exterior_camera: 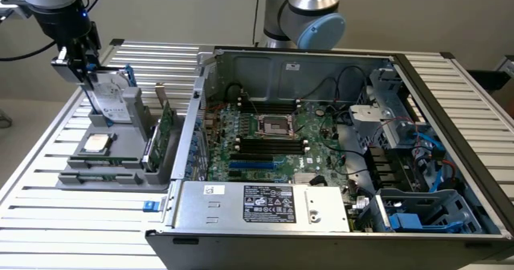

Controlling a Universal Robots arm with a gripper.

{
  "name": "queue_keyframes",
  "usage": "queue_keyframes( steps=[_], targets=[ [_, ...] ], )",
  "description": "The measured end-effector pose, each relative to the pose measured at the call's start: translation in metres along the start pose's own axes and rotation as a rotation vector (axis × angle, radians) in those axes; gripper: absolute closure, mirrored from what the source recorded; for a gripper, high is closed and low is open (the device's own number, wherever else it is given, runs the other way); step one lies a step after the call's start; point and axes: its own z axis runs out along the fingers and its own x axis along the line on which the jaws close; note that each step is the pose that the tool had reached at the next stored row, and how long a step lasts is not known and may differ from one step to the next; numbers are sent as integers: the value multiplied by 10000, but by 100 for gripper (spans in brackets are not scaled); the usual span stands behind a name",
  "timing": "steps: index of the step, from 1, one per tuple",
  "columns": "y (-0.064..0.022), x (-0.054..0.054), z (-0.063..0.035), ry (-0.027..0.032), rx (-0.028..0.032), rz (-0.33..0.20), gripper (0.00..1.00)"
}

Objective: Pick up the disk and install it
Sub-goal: 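Pick up the disk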

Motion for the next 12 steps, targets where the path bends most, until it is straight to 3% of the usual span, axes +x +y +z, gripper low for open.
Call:
queue_keyframes(
  steps=[12],
  targets=[
    [1,5,77,20,-6,-60,38]
  ],
)
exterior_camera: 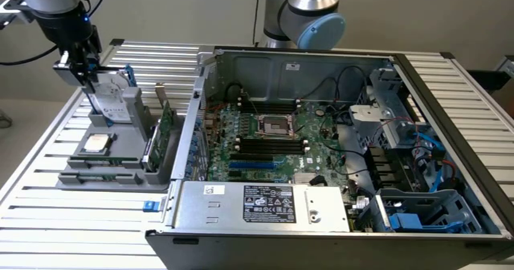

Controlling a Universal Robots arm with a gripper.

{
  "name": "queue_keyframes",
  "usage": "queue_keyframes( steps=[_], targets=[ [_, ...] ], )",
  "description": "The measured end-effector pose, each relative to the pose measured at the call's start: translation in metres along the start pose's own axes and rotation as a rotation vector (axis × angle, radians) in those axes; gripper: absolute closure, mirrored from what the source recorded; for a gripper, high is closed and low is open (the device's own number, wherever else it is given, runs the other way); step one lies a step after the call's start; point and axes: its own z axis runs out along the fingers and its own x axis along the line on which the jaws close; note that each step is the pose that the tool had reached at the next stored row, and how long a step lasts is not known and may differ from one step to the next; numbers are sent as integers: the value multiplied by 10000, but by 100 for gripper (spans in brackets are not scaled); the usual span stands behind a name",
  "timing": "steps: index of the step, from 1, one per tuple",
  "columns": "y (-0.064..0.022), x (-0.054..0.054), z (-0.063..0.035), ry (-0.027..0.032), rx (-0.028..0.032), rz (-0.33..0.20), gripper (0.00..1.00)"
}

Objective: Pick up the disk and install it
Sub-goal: 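Pick up the disk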

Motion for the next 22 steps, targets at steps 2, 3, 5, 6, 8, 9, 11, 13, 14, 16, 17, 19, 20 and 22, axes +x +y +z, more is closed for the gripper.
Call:
queue_keyframes(
  steps=[2,3,5,6,8,9,11,13,14,16,17,19,20,22],
  targets=[
    [-1,1,10,1,-2,-9,38],
    [-1,1,15,2,-2,-14,38],
    [-2,2,24,3,-3,-22,38],
    [-2,2,28,3,-3,-26,38],
    [-2,3,35,4,-4,-30,38],
    [-3,3,38,4,-4,-31,38],
    [-3,3,43,3,-4,-33,38],
    [-3,4,48,4,-5,-41,38],
    [-3,4,48,5,-8,-46,38],
    [-3,4,49,5,-11,-53,38],
    [-3,4,49,5,-14,-58,38],
    [-5,3,50,5,-20,-70,38],
    [-8,4,50,5,-24,-81,38],
    [-14,4,49,7,-37,-99,38]
  ],
)
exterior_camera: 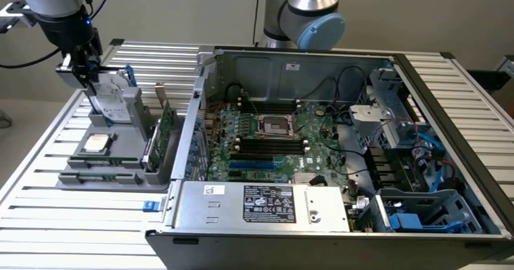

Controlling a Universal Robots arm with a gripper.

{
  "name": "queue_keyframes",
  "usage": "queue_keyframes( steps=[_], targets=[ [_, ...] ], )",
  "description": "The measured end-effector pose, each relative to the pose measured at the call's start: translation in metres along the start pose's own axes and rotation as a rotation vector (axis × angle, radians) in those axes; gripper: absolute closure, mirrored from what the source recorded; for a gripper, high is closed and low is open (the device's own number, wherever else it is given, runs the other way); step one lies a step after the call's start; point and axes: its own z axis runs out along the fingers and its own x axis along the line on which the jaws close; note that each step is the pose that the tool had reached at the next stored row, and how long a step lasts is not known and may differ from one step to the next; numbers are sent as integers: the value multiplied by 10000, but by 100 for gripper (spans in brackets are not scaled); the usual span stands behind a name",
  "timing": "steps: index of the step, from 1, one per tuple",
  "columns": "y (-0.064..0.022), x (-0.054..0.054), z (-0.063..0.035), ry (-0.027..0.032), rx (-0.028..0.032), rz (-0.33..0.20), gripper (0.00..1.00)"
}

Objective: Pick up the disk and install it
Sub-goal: 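Pick up the disk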

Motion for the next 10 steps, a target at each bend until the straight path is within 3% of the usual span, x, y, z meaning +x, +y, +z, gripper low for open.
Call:
queue_keyframes(
  steps=[10],
  targets=[
    [2,-2,-35,1,-7,-7,38]
  ],
)
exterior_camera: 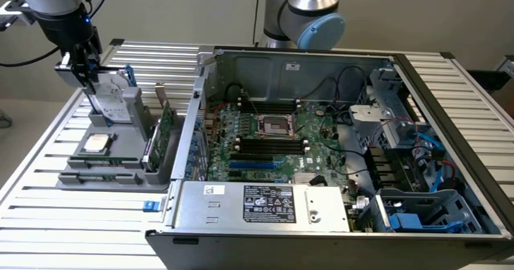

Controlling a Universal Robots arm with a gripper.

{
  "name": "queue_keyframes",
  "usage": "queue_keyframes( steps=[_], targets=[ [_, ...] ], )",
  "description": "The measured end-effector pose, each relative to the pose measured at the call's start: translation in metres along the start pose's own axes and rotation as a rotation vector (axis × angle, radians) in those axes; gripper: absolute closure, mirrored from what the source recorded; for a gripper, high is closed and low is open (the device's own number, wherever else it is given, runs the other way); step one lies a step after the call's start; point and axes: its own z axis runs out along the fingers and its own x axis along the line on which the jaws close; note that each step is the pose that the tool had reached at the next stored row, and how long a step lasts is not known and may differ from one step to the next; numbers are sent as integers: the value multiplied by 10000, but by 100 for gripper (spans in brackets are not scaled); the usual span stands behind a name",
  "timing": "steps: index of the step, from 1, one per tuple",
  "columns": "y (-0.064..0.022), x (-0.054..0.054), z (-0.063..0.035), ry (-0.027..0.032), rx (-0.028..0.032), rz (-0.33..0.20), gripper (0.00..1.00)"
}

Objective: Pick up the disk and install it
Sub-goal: 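Pick up the disk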

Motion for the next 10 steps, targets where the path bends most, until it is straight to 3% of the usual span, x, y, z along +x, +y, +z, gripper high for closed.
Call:
queue_keyframes(
  steps=[10],
  targets=[
    [6,-2,-32,1,0,-2,38]
  ],
)
